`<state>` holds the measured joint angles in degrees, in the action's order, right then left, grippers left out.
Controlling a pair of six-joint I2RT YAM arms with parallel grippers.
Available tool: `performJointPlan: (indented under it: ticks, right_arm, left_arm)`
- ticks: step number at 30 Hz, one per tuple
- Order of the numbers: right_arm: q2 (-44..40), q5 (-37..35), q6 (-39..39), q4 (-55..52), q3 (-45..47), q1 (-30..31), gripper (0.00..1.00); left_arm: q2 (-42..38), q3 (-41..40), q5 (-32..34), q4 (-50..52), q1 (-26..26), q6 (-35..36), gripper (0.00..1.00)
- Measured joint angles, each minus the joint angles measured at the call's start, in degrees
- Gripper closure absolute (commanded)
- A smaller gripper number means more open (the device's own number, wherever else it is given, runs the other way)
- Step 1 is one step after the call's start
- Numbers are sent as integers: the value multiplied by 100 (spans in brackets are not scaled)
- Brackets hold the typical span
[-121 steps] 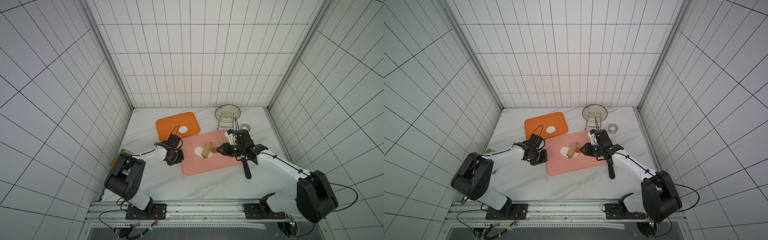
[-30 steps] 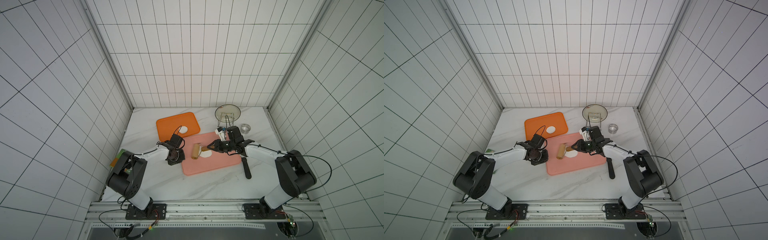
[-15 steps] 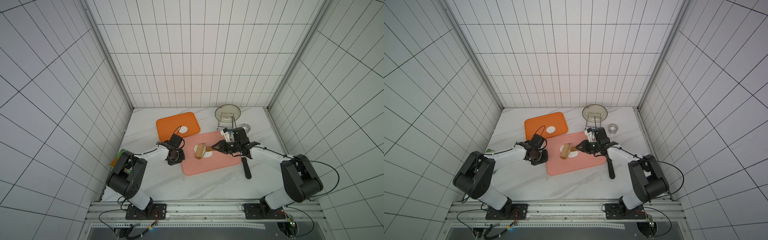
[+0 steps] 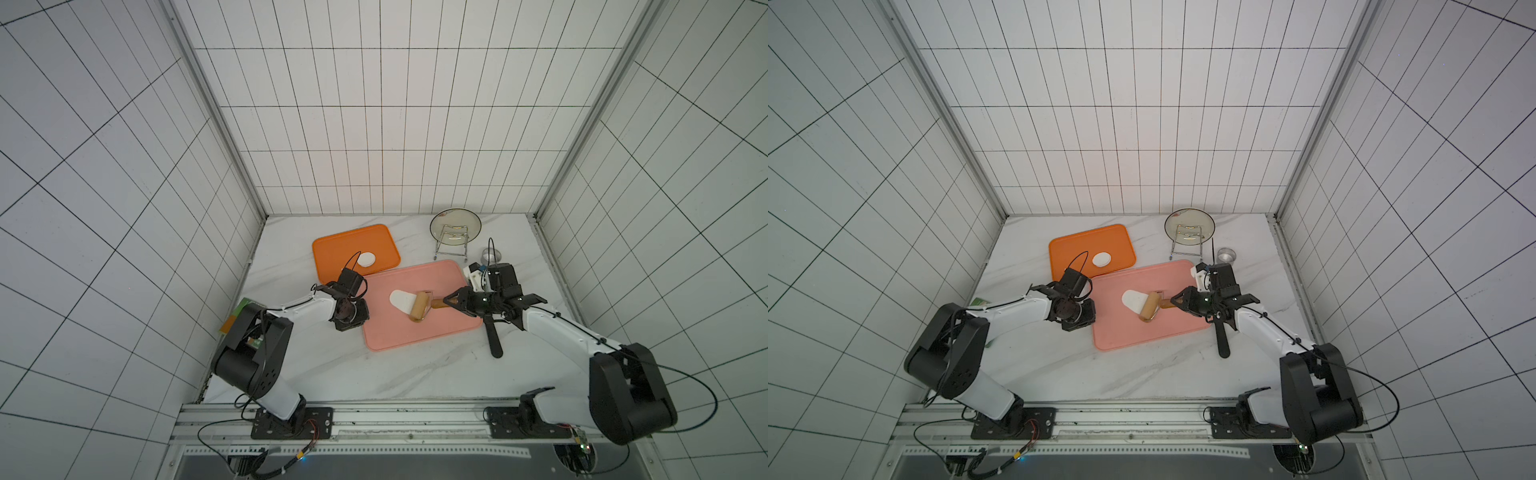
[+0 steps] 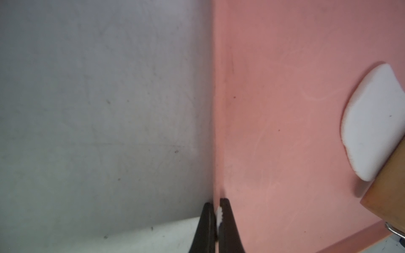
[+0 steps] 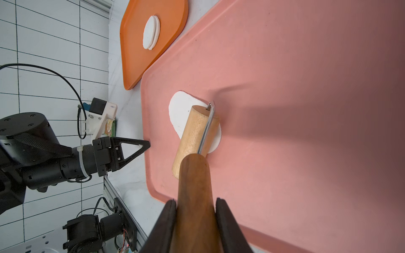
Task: Roll out the dumpling wrappers from the dough
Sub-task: Flatten out the dough on the work surface.
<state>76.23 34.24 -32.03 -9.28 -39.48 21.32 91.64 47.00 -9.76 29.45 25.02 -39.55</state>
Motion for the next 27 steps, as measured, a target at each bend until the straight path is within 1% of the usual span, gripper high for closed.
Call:
performJointPlan:
  ticks: [12,18,23,27]
  right_arm:
    - [-323,-168,166,-501,33,-295,100]
    - [-566,-400,129,-822,-164,-343,100]
    - [-848,-562,-313,-1093,-232,-321,100]
    - [-894,-695,-765,-938,-232,-70,100]
  left_arm:
    - [-11,-22,0,-33,0,0,100]
    - [-17,-22,122,-31,140,-63,100]
    - [-79,-87,415,-96,315,-297,100]
    - [-138,-151,603,-173,422,-428,100]
